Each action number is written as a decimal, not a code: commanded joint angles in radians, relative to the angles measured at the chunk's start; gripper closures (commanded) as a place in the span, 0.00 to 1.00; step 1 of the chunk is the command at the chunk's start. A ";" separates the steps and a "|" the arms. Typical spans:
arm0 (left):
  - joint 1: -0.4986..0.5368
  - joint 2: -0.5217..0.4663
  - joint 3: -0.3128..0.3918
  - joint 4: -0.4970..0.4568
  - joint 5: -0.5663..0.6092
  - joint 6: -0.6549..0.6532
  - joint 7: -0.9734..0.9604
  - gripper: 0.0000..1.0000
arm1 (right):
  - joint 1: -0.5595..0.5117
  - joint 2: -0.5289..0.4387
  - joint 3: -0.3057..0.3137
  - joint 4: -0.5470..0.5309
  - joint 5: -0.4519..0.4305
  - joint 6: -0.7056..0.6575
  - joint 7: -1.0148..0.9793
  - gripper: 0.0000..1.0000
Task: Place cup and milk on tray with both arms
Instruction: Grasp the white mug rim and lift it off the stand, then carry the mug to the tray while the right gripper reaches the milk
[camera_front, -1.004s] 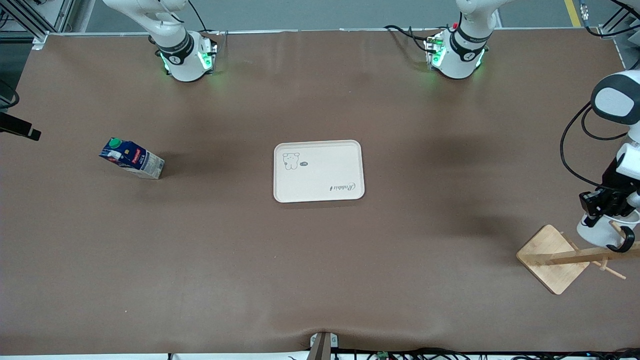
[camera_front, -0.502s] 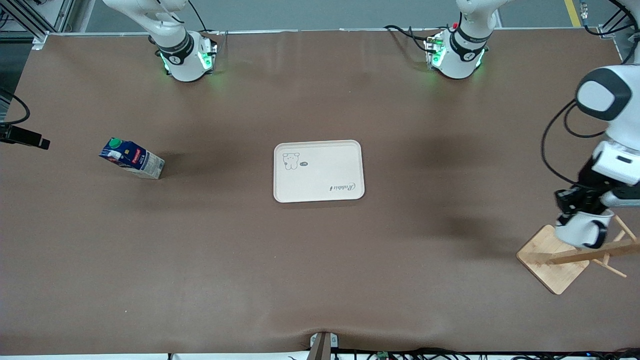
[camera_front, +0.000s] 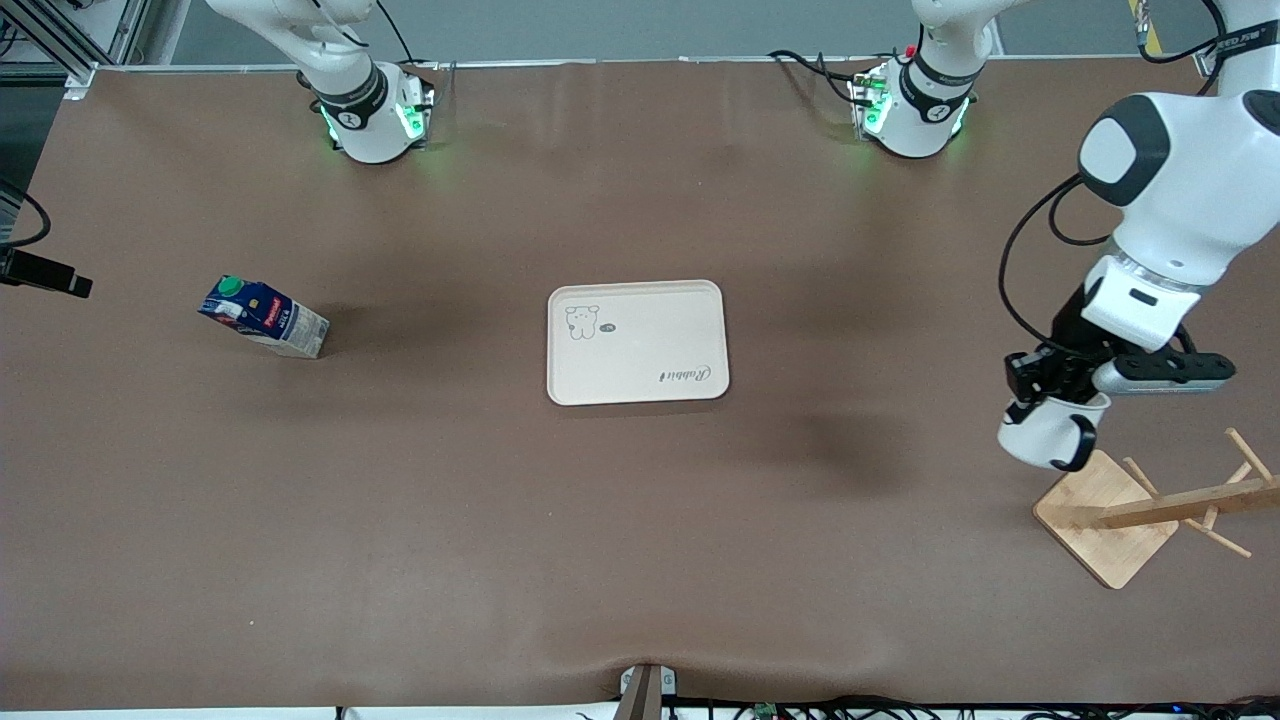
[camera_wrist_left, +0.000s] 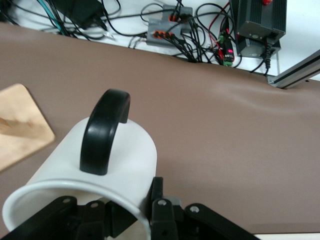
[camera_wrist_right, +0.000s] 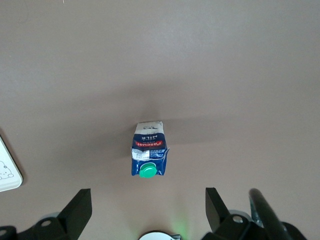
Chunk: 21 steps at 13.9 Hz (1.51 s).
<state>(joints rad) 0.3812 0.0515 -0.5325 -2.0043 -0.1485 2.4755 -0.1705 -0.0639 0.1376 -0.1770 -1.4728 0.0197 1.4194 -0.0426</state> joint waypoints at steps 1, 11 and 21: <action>0.007 -0.001 -0.072 0.001 -0.002 -0.036 -0.096 1.00 | -0.037 -0.016 0.013 -0.052 0.017 -0.008 -0.007 0.00; -0.395 0.342 -0.099 0.353 0.300 -0.326 -0.689 1.00 | -0.033 -0.043 0.021 -0.172 0.026 0.007 -0.011 0.00; -0.734 0.634 0.051 0.473 0.359 -0.339 -0.994 1.00 | -0.022 -0.007 0.017 -0.230 0.066 0.058 -0.011 0.00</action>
<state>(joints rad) -0.2788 0.6530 -0.5322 -1.5871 0.1948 2.1701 -1.1167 -0.0860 0.1430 -0.1679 -1.6480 0.0708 1.4367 -0.0456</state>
